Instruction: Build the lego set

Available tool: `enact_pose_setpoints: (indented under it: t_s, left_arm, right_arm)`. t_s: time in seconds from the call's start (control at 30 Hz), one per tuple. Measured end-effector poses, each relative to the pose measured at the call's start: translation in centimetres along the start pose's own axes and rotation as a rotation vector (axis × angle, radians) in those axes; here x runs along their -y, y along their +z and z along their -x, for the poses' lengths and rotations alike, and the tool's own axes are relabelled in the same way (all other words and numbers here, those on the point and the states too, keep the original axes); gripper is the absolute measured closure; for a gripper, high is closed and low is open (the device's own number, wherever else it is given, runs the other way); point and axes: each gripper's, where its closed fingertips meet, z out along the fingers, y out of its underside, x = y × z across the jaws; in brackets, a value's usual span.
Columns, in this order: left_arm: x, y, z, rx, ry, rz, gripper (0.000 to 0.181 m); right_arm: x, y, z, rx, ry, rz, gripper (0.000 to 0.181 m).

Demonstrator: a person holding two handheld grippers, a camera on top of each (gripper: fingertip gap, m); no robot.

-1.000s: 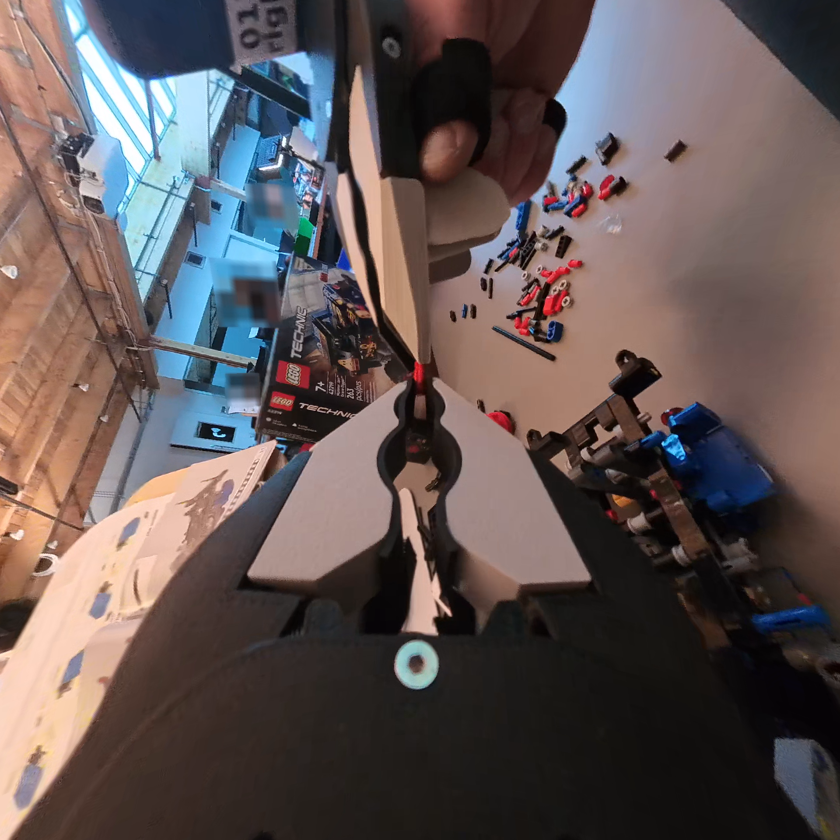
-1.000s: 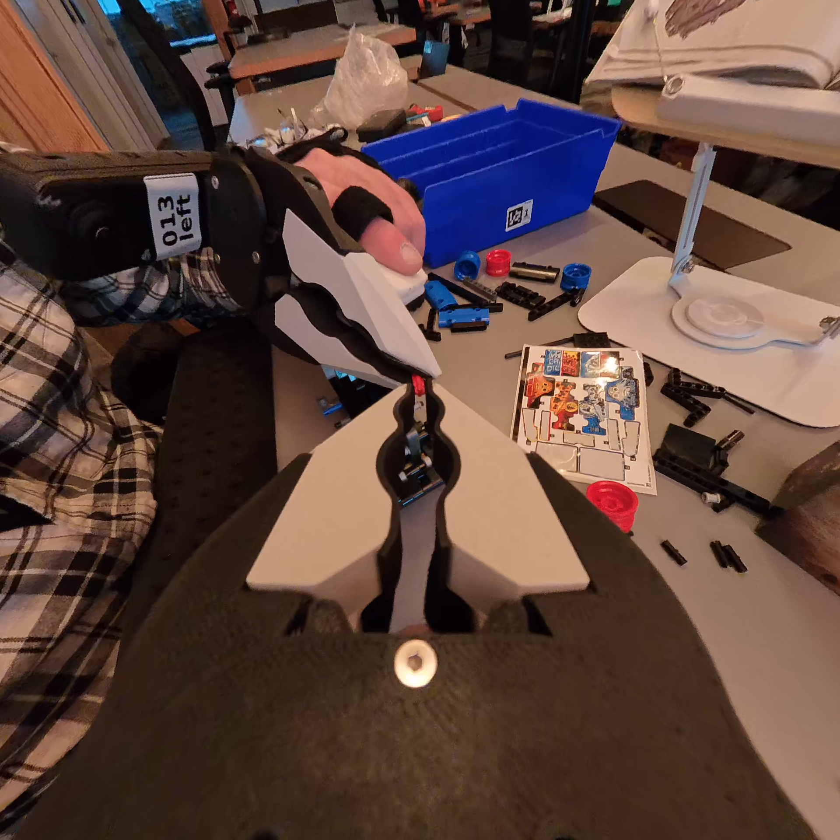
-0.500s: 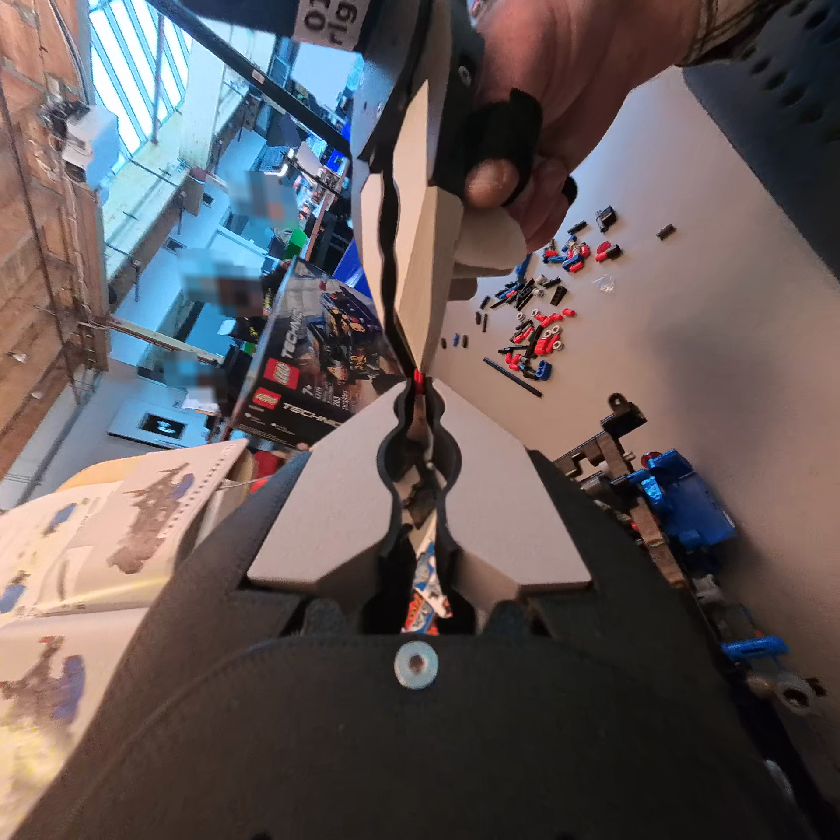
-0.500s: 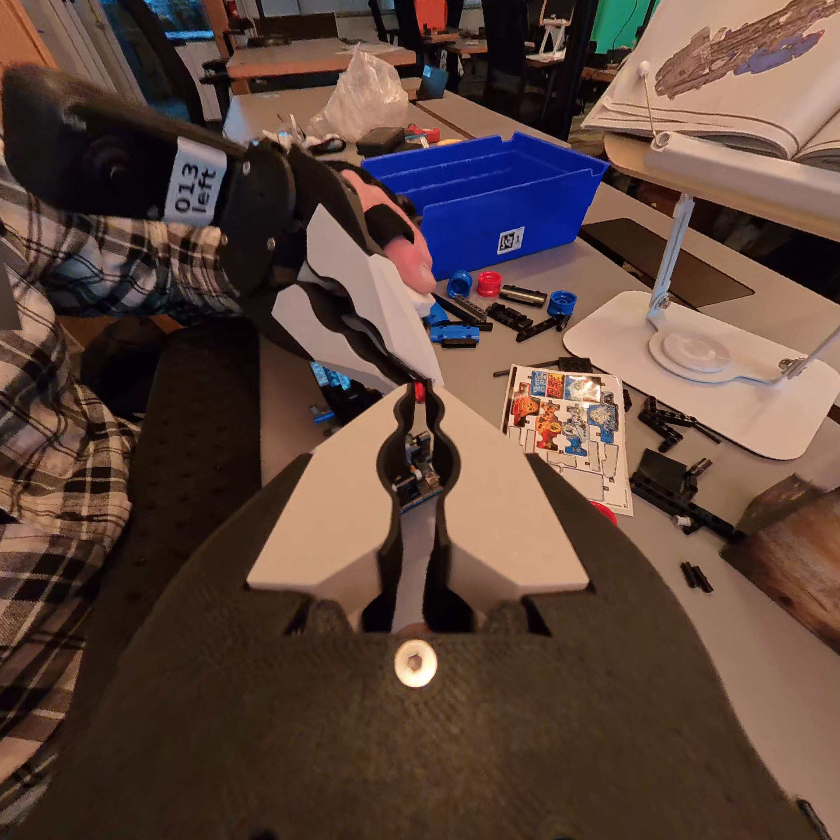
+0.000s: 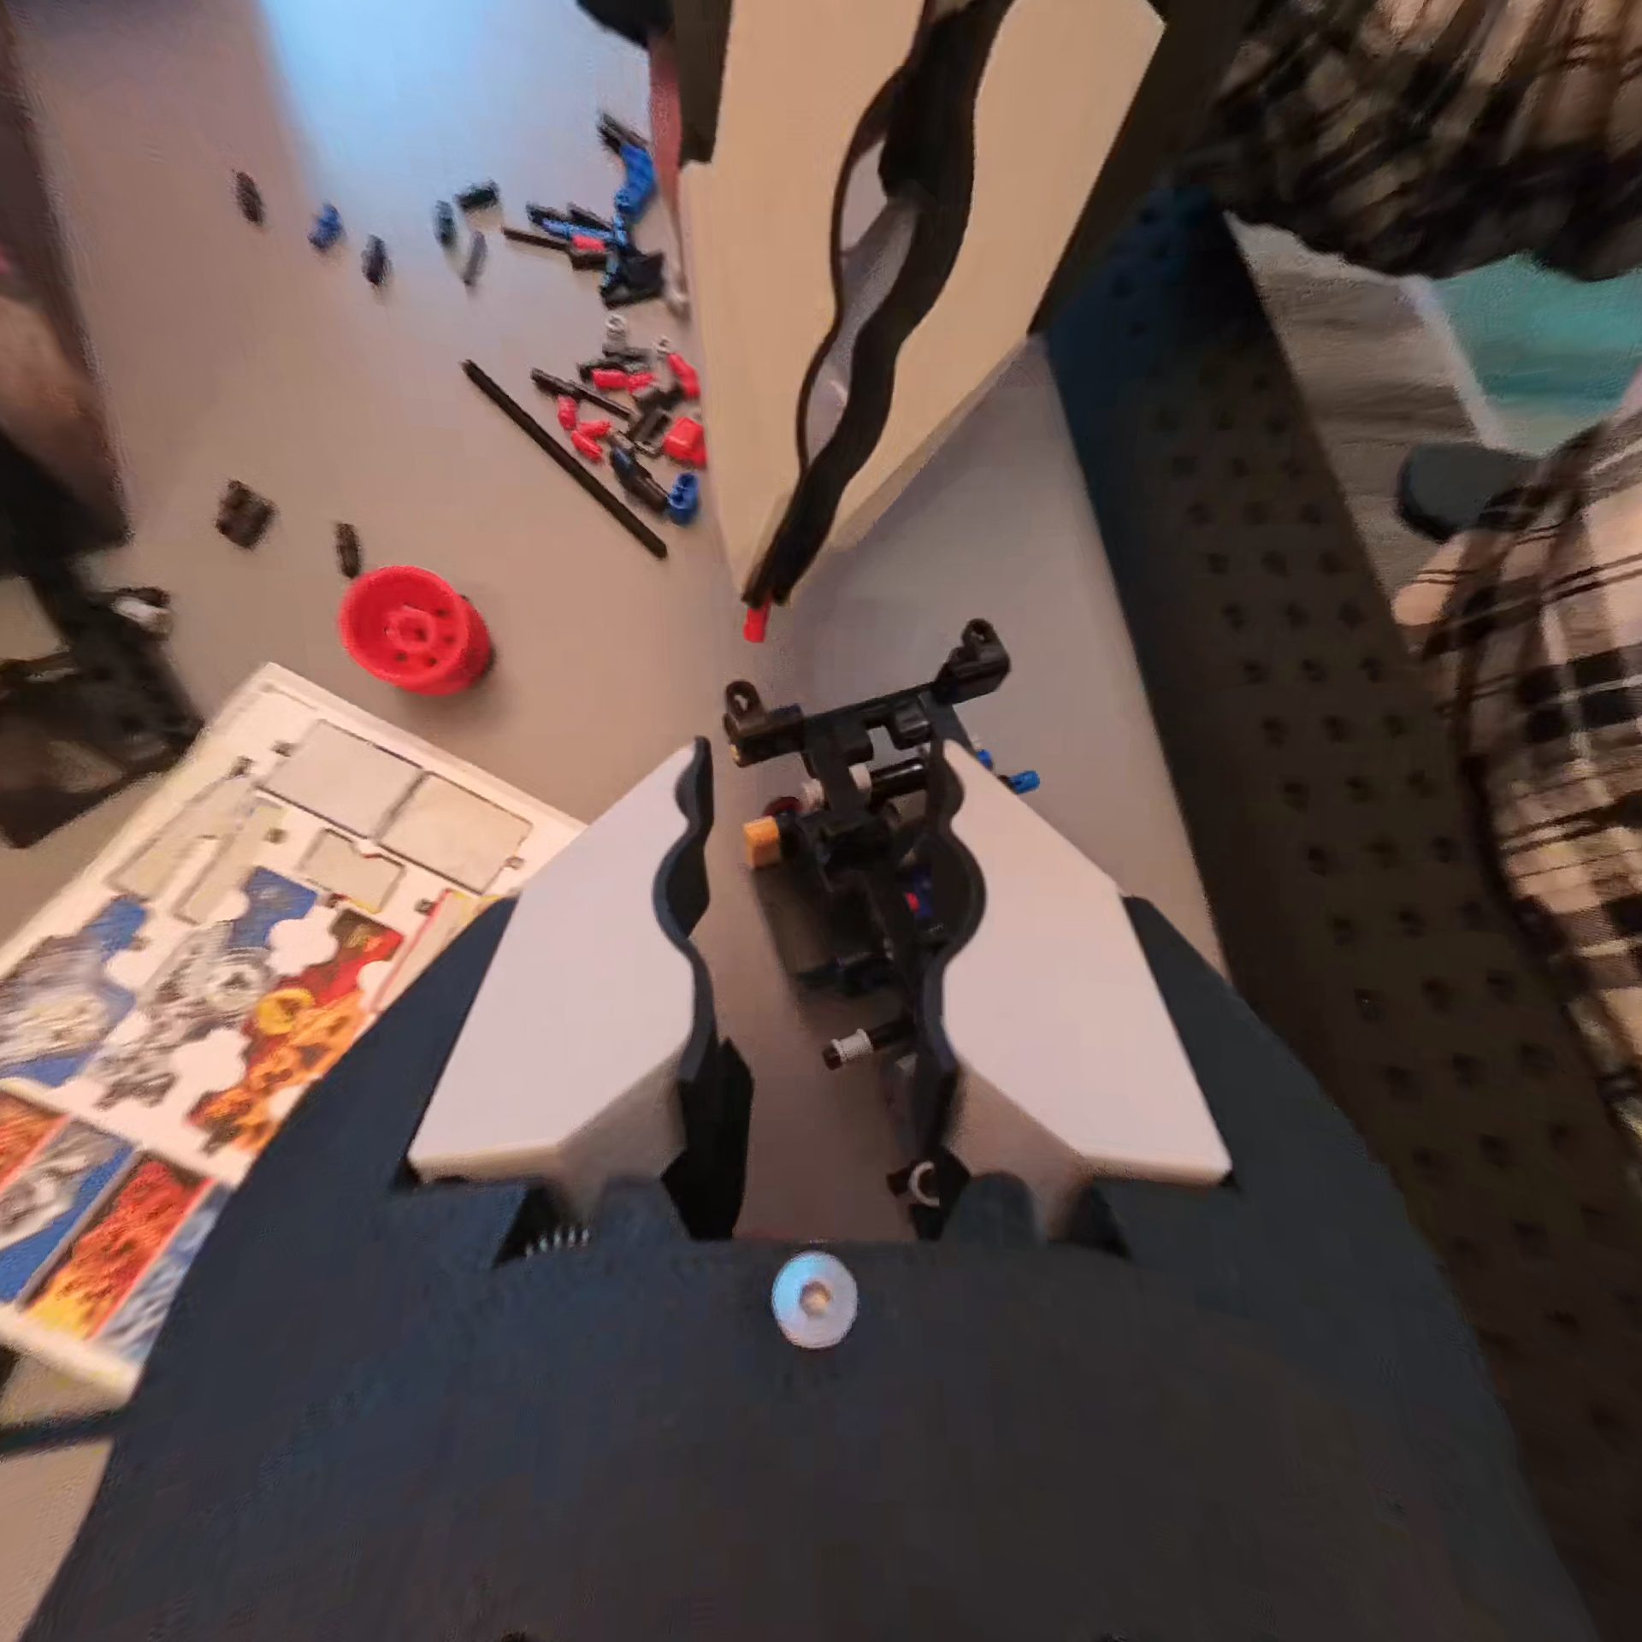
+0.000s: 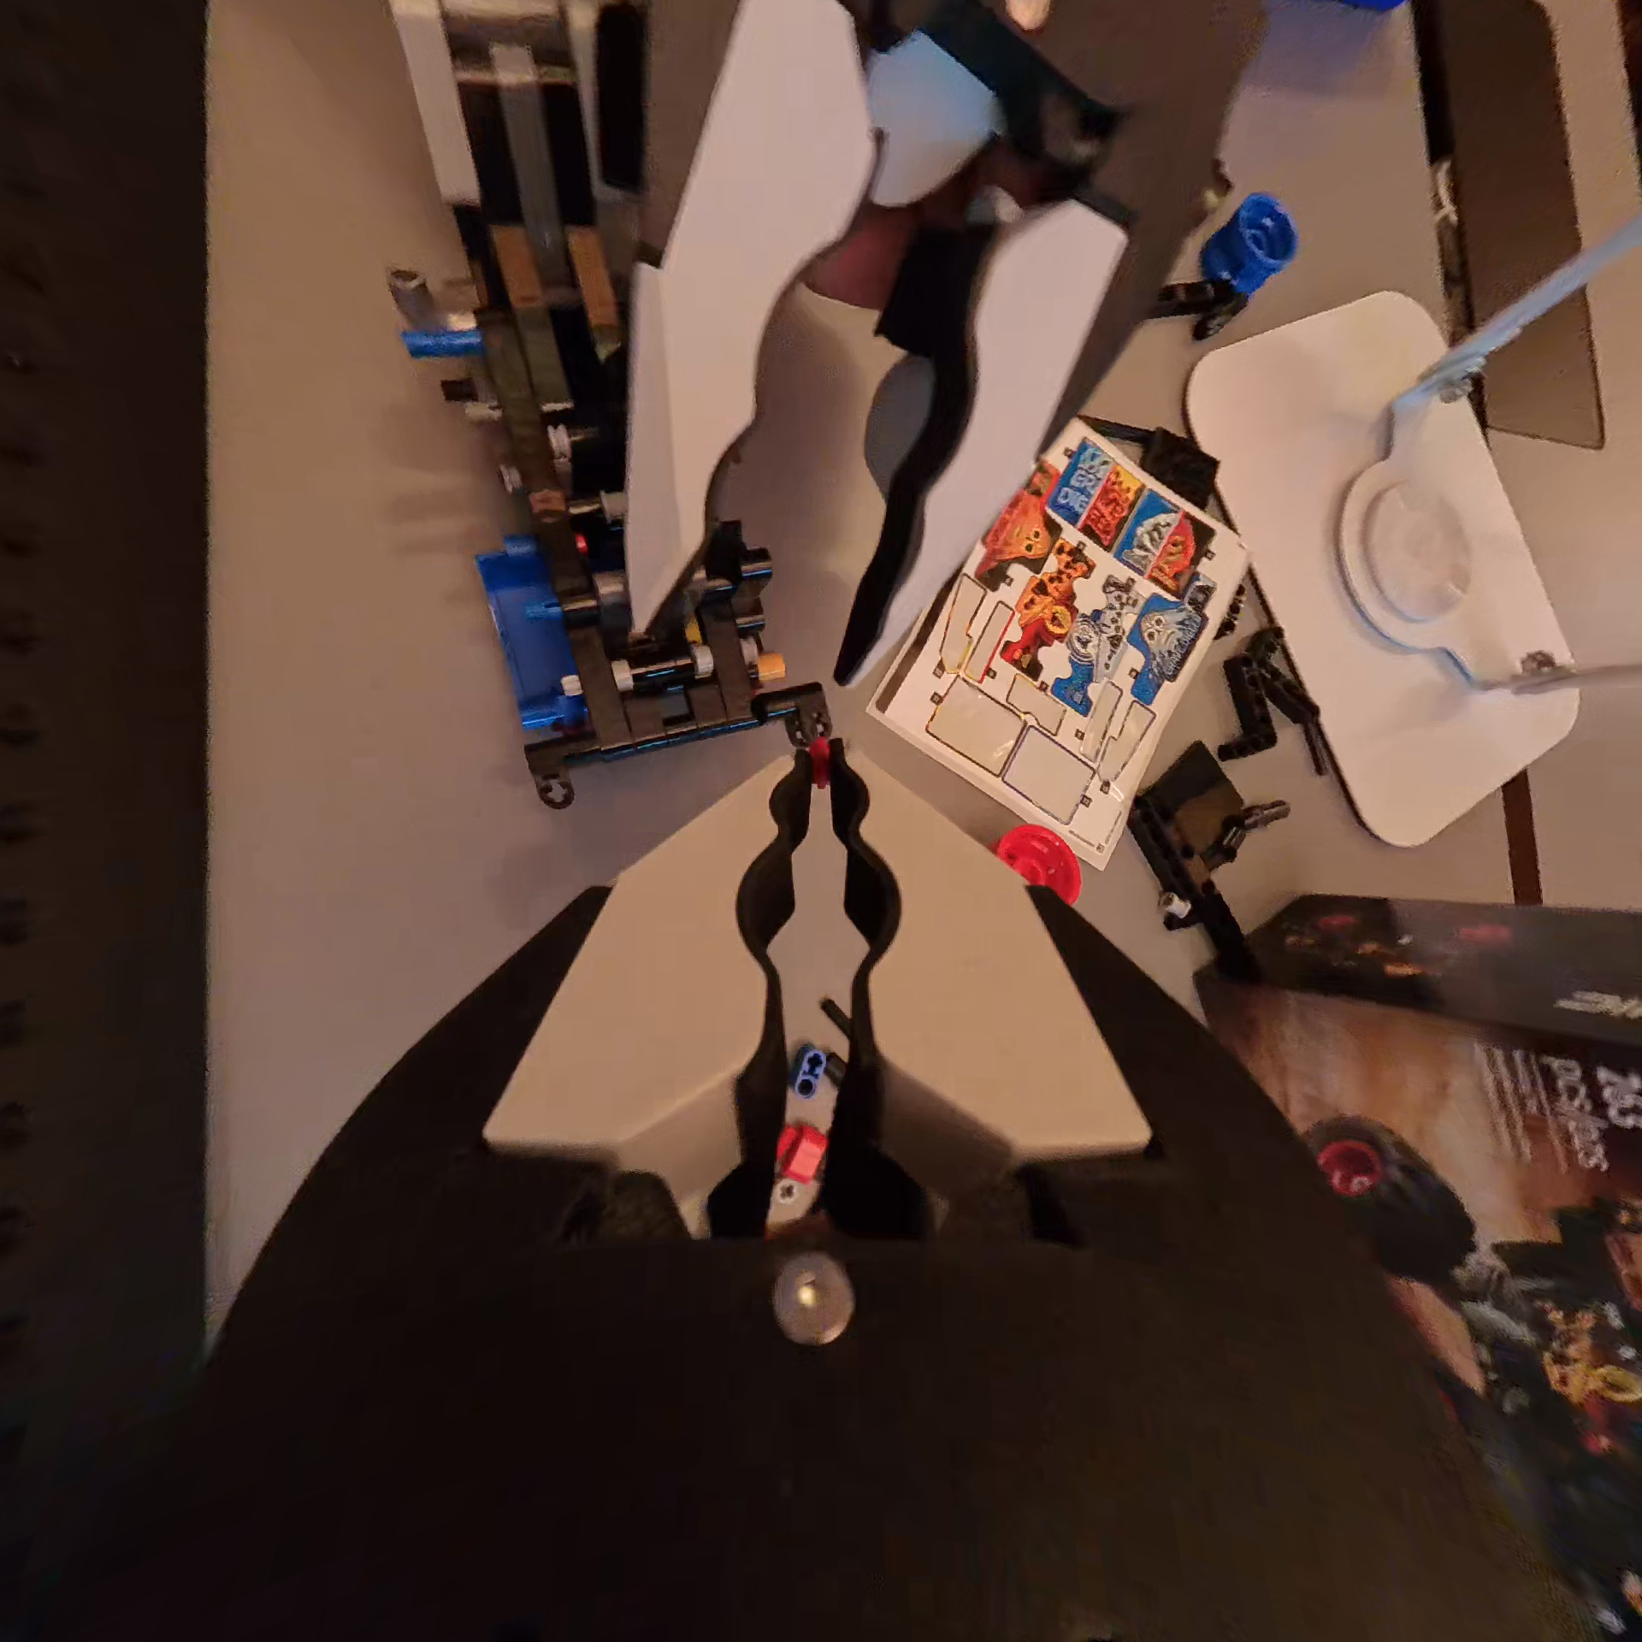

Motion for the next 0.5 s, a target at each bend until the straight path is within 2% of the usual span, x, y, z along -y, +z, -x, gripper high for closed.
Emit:
enact_pose_setpoints:
  t_s: [0.23, 0.37, 0.43, 0.5]
  left_arm:
    - [-0.1, 1.3, -0.3, -0.145, -0.106, -0.036, 0.138]
    - [0.3, 1.3, 0.0, -0.169, -0.147, -0.085, 0.146]
    - [0.0, 1.5, 0.3, -0.156, -0.136, -0.080, 0.156]
    - [-0.2, 1.8, 0.4, -0.162, -0.151, -0.083, 0.156]
  right_arm:
    - [-0.3, 1.1, 0.1, 0.053, -0.137, 0.126, 0.179]
    - [-0.3, 1.1, 0.3, 0.087, -0.200, 0.184, 0.180]
    - [-0.3, 1.0, 0.5, 0.111, -0.222, 0.202, 0.180]
    - [-0.4, 1.0, 0.7, 0.136, -0.240, 0.225, 0.180]
